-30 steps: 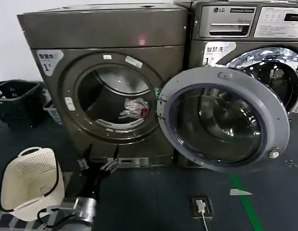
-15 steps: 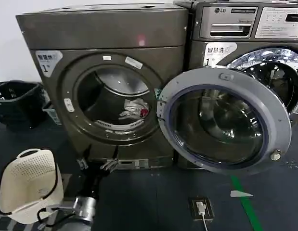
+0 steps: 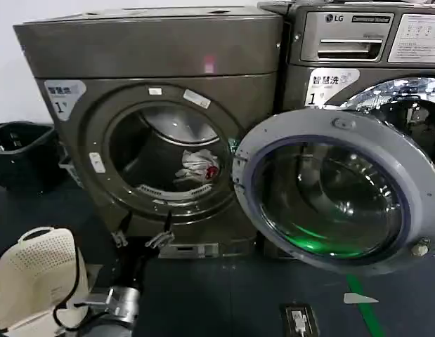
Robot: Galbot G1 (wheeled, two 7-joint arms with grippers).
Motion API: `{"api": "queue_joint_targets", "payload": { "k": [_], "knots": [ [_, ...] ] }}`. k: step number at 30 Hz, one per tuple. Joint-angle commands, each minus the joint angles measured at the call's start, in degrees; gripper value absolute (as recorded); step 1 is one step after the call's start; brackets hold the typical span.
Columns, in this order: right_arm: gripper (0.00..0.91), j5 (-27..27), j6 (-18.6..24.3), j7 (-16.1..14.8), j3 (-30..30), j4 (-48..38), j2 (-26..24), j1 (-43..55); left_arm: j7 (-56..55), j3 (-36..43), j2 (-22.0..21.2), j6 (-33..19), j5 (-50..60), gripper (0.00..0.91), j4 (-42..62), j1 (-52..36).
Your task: Grasp the clothes from the dryer.
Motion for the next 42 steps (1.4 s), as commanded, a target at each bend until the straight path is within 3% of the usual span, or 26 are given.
{"api": "queue_joint_targets", "payload": {
  "k": [1, 42],
  "knots": [
    [0.907, -0.04, 0.03, -0.01, 0.02, 0.01, 0.08, 0.07, -0.01, 0.01, -0.16, -0.01, 0.00, 0.907, 0.21, -0.16],
    [0.907, -0.13, 0.20, -0.15, -0.87, -0.63, -0.88, 0.90, 0.19, 0.09, -0.36, 0.35, -0.17, 0.907, 0.40, -0.27]
  ]
}}
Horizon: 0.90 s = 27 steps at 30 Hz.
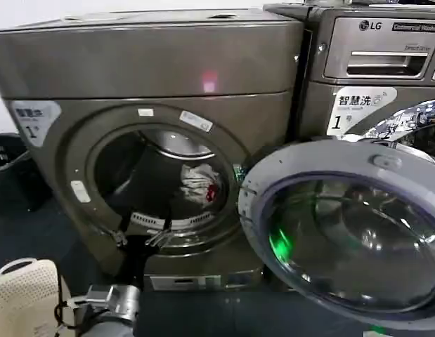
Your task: Grasp the clothes from the dryer.
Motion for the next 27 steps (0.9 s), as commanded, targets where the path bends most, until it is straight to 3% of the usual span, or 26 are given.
{"api": "queue_joint_targets", "payload": {
  "k": [1, 27],
  "knots": [
    [0.907, 0.02, 0.05, 0.04, -0.26, 0.12, 0.03, 0.23, 0.03, -0.02, -0.03, -0.02, 0.11, 0.907, -0.12, 0.15],
    [0.907, -0.02, 0.25, -0.04, 0.53, -0.49, -0.27, 0.21, 0.09, -0.23, -0.35, -0.13, 0.13, 0.907, 0.12, -0.42]
  ]
}}
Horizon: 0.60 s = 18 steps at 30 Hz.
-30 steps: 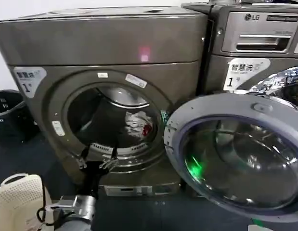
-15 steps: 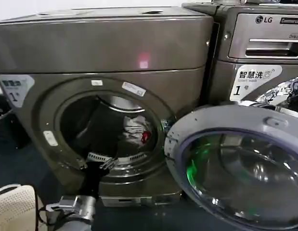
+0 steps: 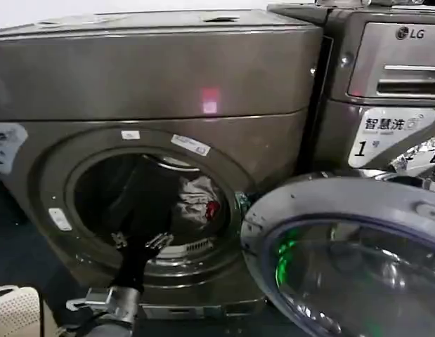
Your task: Grasp the clothes from the dryer.
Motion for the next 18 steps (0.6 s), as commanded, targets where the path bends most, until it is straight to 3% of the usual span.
{"api": "queue_joint_targets", "payload": {
  "k": [1, 11, 18],
  "knots": [
    [0.907, -0.01, 0.04, 0.02, 0.05, -0.05, 0.08, -0.01, 0.05, 0.06, 0.03, 0.01, -0.04, 0.907, 0.07, -0.02],
    [0.907, -1.12, -0.92, -0.01, 0.88, 0.78, 0.53, -1.14, 0.16, 0.14, 0.47, -0.59, 0.09, 0.907, 2.48, -1.86],
    [0.907, -2.53, -1.51, 0.74, 2.02, 0.82, 0.08, -2.08, 0.13, 0.29, 1.64, -2.00, -1.89, 0.907, 11.57, -12.66]
  ]
}}
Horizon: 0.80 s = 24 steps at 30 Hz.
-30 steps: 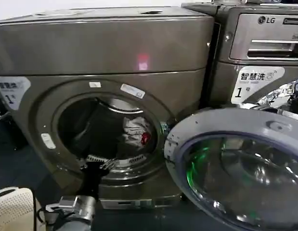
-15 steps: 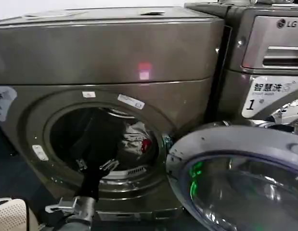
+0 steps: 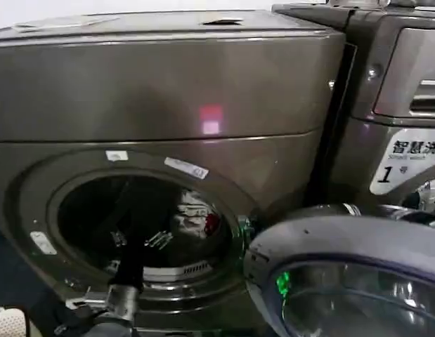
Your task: Grasp the clothes from the dryer.
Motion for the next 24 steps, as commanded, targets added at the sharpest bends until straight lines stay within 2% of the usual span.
{"api": "queue_joint_targets", "payload": {
  "k": [1, 8, 14, 24],
  "knots": [
    [0.907, -1.26, -0.62, 0.66, 0.98, 0.07, -0.15, -0.76, -0.02, 0.28, 0.71, -1.41, -1.46, 0.907, 12.09, -11.85],
    [0.907, -0.83, -0.10, 0.54, 2.94, -1.14, -0.38, -2.32, -0.11, 1.17, 0.89, -2.21, -3.43, 0.907, 27.43, -25.07],
    [0.907, -0.64, 0.20, 0.24, 3.68, -1.81, -0.94, -2.53, 0.23, 1.86, 0.44, -4.82, -4.28, 0.907, 42.07, -36.16],
    [0.907, -0.77, 1.06, -0.20, 3.68, -3.17, -0.95, -2.28, 3.06, 3.75, 1.17, -9.14, -4.72, 0.907, 62.98, -50.07]
  ]
}}
